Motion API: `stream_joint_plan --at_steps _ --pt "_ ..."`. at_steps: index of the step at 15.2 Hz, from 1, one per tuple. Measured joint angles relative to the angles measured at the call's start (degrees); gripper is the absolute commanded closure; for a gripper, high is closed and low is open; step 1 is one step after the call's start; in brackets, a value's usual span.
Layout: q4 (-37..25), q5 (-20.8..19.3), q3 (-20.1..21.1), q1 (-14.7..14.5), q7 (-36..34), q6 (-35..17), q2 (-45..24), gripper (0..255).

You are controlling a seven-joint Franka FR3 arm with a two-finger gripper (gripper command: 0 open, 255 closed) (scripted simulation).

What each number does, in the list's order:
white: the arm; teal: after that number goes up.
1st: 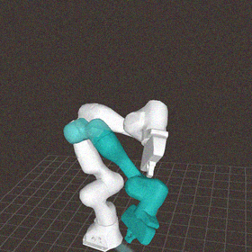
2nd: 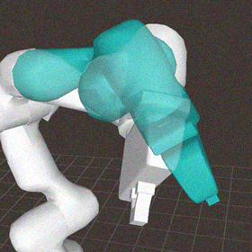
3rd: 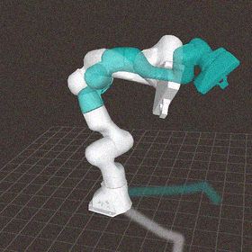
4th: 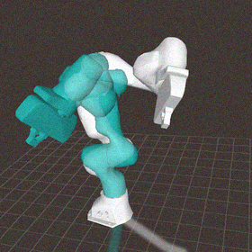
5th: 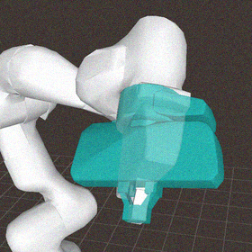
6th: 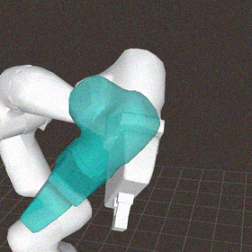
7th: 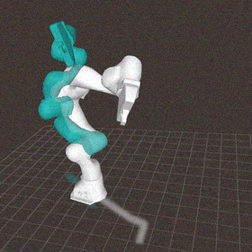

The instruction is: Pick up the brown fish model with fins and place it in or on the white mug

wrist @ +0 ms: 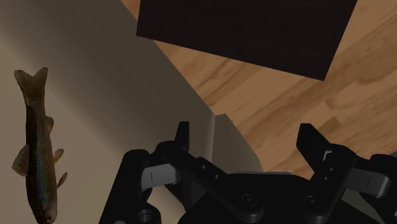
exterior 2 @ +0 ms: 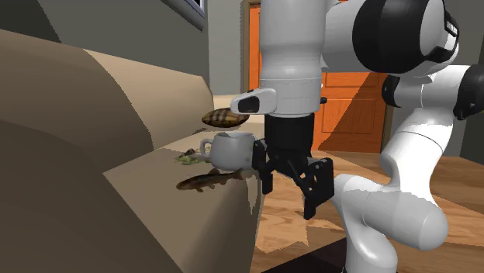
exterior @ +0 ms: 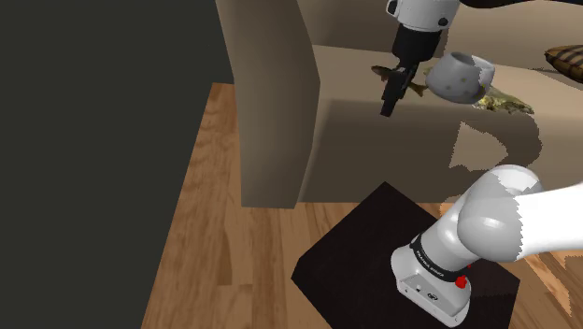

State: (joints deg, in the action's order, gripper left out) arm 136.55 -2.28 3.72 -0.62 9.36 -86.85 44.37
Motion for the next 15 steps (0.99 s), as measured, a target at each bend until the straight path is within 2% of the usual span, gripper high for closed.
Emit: stream_joint_plan --at_steps 3,8,15 --pt "-0.8 -0.7 -1.5 0.7 1.2 -0.8 -0.9 0" --pt "-4.1 -3.0 -7.9 3.1 6.5 -3.4 -4.3 0" --pt "-12.0 -3.6 -16.8 5.4 14.0 -7.3 -12.6 0"
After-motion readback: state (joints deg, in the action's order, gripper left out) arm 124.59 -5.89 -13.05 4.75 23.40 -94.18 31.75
